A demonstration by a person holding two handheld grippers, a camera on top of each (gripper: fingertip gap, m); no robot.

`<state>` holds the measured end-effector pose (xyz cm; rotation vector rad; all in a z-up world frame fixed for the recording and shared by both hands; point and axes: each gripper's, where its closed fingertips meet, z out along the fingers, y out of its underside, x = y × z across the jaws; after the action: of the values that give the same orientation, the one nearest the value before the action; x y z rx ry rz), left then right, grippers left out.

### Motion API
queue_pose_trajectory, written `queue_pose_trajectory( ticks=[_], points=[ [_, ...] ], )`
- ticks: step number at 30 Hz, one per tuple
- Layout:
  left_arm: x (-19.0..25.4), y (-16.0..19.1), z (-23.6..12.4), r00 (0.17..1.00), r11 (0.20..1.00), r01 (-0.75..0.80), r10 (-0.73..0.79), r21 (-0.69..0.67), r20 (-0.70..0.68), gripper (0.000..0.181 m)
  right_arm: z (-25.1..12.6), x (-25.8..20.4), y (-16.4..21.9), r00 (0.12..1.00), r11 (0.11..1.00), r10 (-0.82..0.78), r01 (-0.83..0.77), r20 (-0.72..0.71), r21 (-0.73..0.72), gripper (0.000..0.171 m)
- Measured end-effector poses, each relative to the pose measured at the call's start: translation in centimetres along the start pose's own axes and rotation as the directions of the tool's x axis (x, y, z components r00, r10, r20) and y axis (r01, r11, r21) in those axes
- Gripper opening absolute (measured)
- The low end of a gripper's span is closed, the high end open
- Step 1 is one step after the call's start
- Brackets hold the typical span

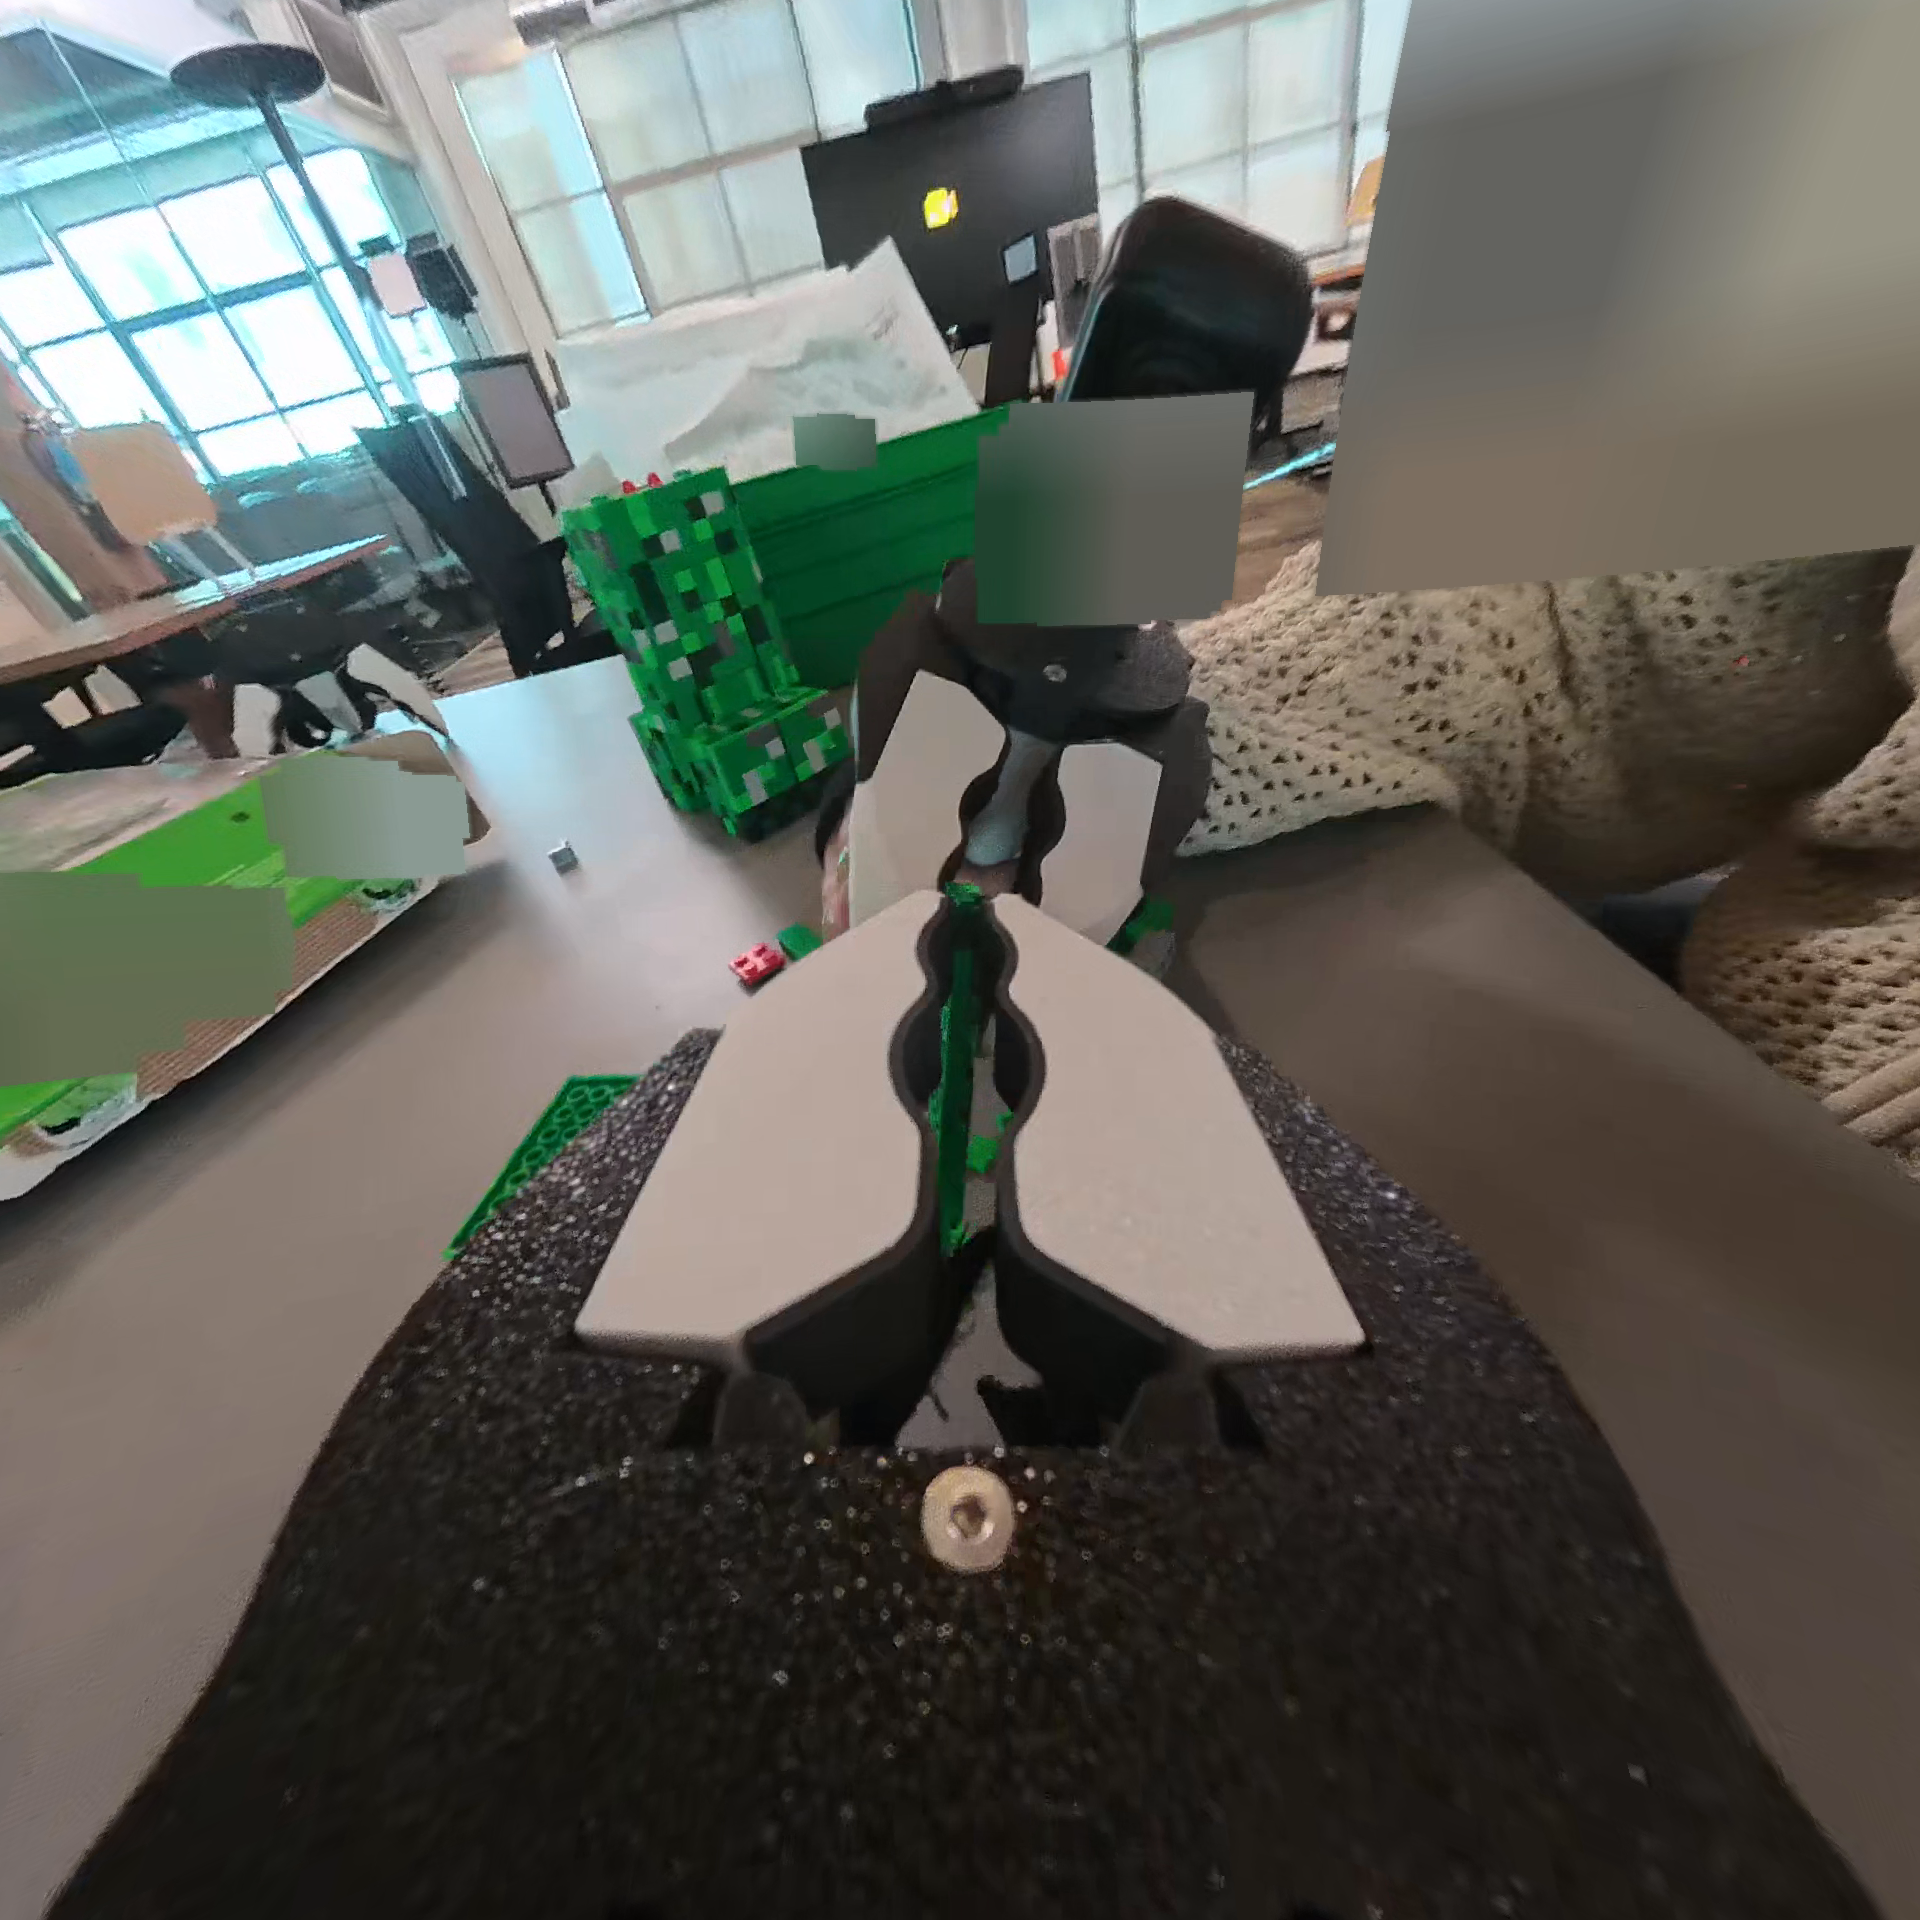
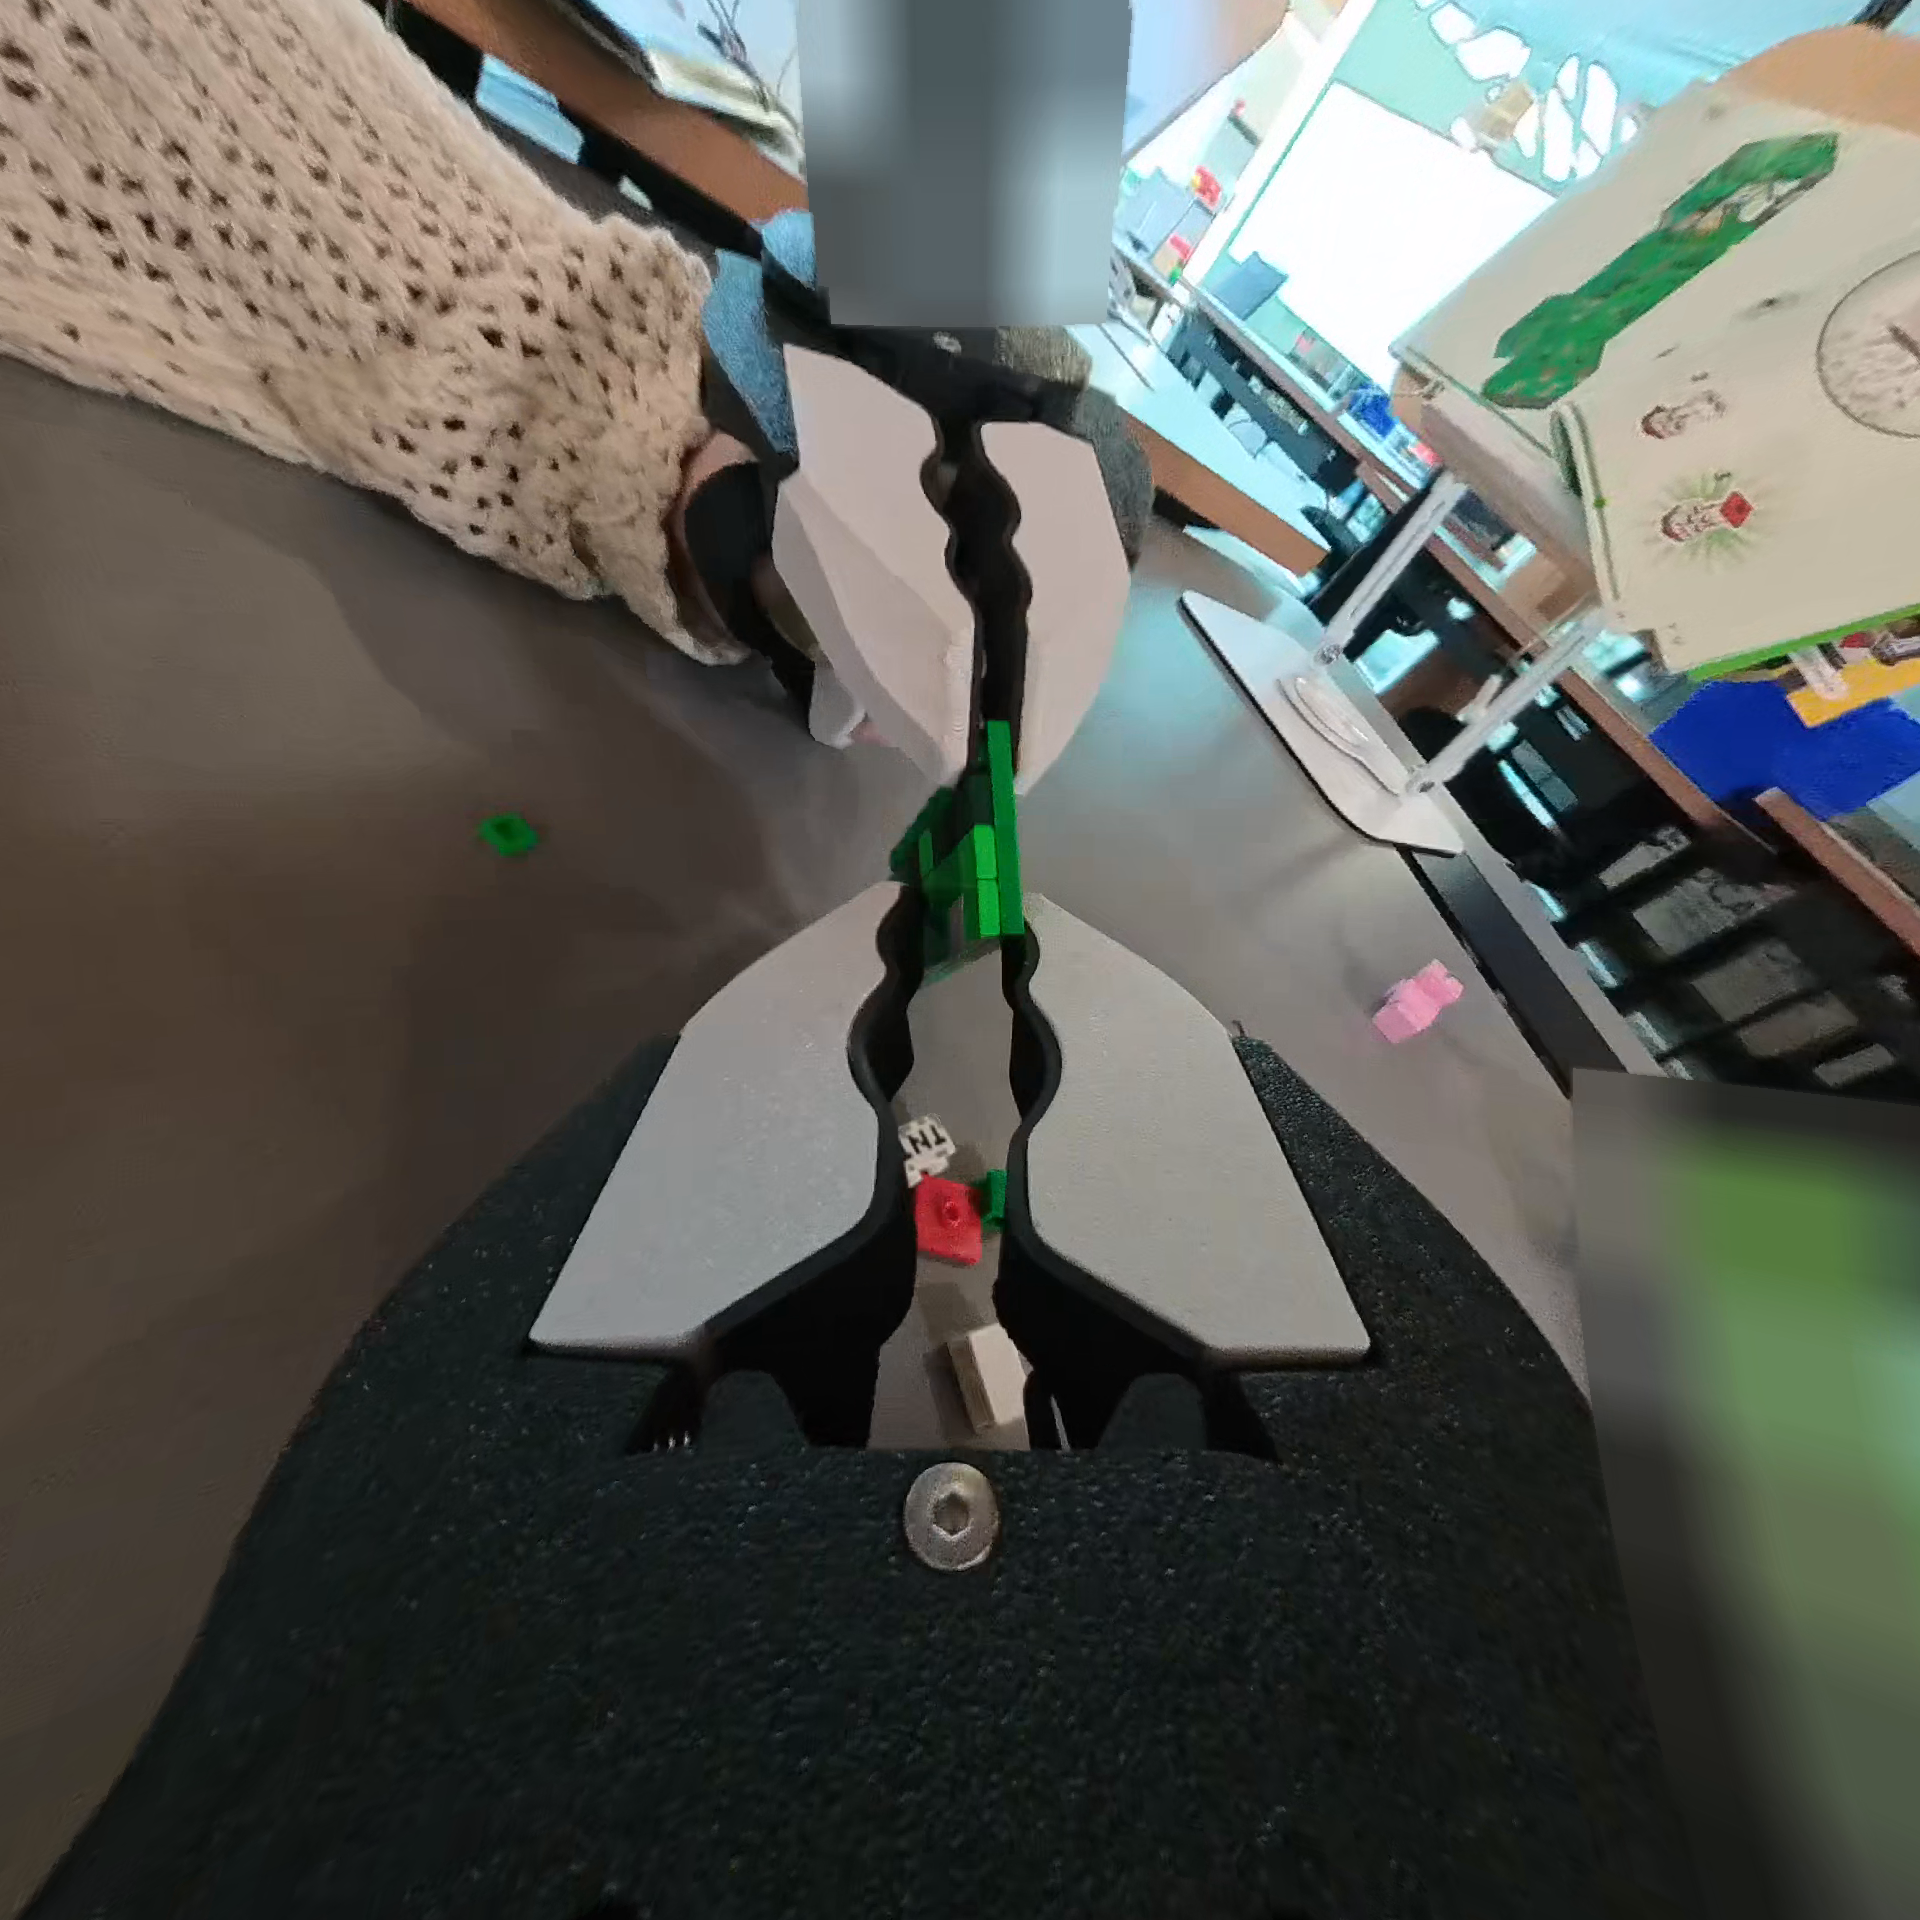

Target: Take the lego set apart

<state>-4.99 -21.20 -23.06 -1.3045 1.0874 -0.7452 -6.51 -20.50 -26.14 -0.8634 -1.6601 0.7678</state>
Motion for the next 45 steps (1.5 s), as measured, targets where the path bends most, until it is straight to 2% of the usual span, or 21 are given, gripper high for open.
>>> queue_pose_trajectory(
  ticks=[3,8,11,15,17,21,23,25,30,32,35,37,39,41,43,45],
  points=[
    [-0.2,-0.4,-0.1,0.999,0.999,0.034,-0.035,0.039,0.009,0.005,0.0,0.1,-0.5,0.999,0.999,0.046,-0.046,0.003,0.019,0.006],
    [-1.8,-0.3,0.0,0.984,0.999,-0.038,0.034,0.018,0.174,0.013,-0.3,1.6,-0.3,0.994,1.000,0.019,-0.018,-0.107,0.007,0.006],
    [-3.4,0.6,-0.4,0.956,0.996,-0.066,0.079,-0.056,0.283,0.035,-0.5,2.4,-0.6,0.987,0.999,0.029,-0.025,-0.159,0.029,0.006],
    [-4.7,1.9,-0.4,0.894,0.964,-0.144,0.223,-0.221,0.389,0.061,-0.8,2.6,-1.4,0.976,0.977,0.187,-0.173,-0.108,0.127,0.006],
    [-5.1,2.5,-0.1,0.826,0.907,-0.228,0.373,-0.355,0.422,0.066,-1.0,2.7,-2.0,0.961,0.950,0.268,-0.252,-0.065,0.187,0.005],
    [-5.3,2.1,0.5,0.574,0.688,-0.435,0.709,-0.581,0.410,0.060,-1.4,3.2,-3.0,0.910,0.873,0.414,-0.399,0.007,0.280,0.005],
    [-5.6,1.3,0.7,0.429,0.580,-0.466,0.809,-0.668,0.403,0.062,-1.4,3.2,-3.2,0.893,0.850,0.448,-0.438,0.036,0.294,0.006],
    [-6.2,0.7,0.4,0.359,0.550,-0.447,0.833,-0.706,0.422,0.052,-1.5,3.3,-3.4,0.876,0.826,0.480,-0.469,0.047,0.314,0.006],
    [-6.2,0.1,0.6,0.383,0.608,-0.423,0.792,-0.672,0.475,0.055,-0.5,2.4,-3.7,0.865,0.821,0.494,-0.498,0.091,0.278,0.005],
    [-6.4,-0.1,0.3,0.378,0.615,-0.417,0.787,-0.669,0.487,0.046,-0.2,2.0,-3.8,0.873,0.833,0.480,-0.486,0.089,0.265,0.006],
    [-6.6,0.6,0.3,0.463,0.660,-0.360,0.740,-0.660,0.488,0.041,-0.1,2.2,-3.7,0.884,0.848,0.466,-0.461,0.049,0.262,0.007],
    [-7.0,1.6,-0.1,0.509,0.650,-0.321,0.731,-0.688,0.453,0.040,-0.3,2.9,-3.5,0.914,0.885,0.403,-0.376,-0.047,0.273,0.017],
    [-7.1,2.9,-0.6,0.558,0.626,-0.298,0.727,-0.721,0.401,0.042,-0.9,3.8,-2.8,0.946,0.946,0.273,-0.230,-0.176,0.228,0.026],
    [-7.2,4.0,-1.1,0.582,0.581,-0.296,0.739,-0.758,0.339,0.042,-1.0,3.8,-1.8,0.966,0.989,0.122,-0.098,-0.229,0.113,0.028],
    [-7.2,4.9,-1.4,0.576,0.509,-0.331,0.776,-0.795,0.257,0.042,-0.8,3.1,-1.0,0.980,0.999,0.025,-0.019,-0.198,0.030,0.026],
    [-7.2,5.6,-1.6,0.555,0.440,-0.364,0.810,-0.821,0.188,0.042,-0.5,2.5,-0.9,0.985,1.000,0.020,-0.017,-0.169,0.018,0.026]
  ],
)
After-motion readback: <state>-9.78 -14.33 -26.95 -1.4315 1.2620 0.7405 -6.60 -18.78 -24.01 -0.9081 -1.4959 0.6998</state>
